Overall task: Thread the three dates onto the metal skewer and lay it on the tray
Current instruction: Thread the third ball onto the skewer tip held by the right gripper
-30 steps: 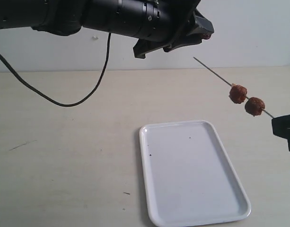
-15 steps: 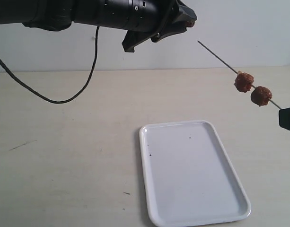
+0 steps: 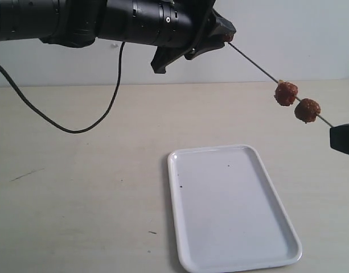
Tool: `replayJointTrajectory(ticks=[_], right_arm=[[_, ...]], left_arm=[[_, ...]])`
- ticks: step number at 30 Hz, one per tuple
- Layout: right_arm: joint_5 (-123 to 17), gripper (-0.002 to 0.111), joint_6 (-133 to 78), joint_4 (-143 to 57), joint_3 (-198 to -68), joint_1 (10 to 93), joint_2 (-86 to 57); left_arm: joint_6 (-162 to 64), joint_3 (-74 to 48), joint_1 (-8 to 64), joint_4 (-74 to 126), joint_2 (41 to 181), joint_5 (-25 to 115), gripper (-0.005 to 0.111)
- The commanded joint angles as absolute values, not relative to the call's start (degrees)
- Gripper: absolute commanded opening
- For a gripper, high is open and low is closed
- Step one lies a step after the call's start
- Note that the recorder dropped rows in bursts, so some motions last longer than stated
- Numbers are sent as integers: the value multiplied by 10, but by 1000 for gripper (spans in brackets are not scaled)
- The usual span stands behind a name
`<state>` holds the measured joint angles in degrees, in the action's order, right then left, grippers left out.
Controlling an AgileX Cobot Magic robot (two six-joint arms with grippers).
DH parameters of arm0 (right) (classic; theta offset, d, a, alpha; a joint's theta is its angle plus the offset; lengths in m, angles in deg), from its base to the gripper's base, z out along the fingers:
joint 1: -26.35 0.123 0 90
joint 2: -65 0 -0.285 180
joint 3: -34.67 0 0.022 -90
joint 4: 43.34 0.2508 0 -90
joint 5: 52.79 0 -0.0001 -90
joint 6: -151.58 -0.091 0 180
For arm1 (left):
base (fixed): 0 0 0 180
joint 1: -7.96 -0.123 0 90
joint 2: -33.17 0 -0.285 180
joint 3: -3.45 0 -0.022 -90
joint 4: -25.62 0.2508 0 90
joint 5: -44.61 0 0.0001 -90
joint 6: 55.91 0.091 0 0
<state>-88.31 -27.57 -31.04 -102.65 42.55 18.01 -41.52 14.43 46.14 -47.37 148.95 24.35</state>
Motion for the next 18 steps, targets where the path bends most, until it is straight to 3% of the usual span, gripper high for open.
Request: replayJointTrajectory(ticks=[1,18], right_arm=[[-858,0,-270,-315,-1024,424,185],[-868,0,-271,-319,-1024,424,179]], left_arm=[[-412,144,459,-479,1486,233,28],[-397,144,451,-486,1468,210,28]])
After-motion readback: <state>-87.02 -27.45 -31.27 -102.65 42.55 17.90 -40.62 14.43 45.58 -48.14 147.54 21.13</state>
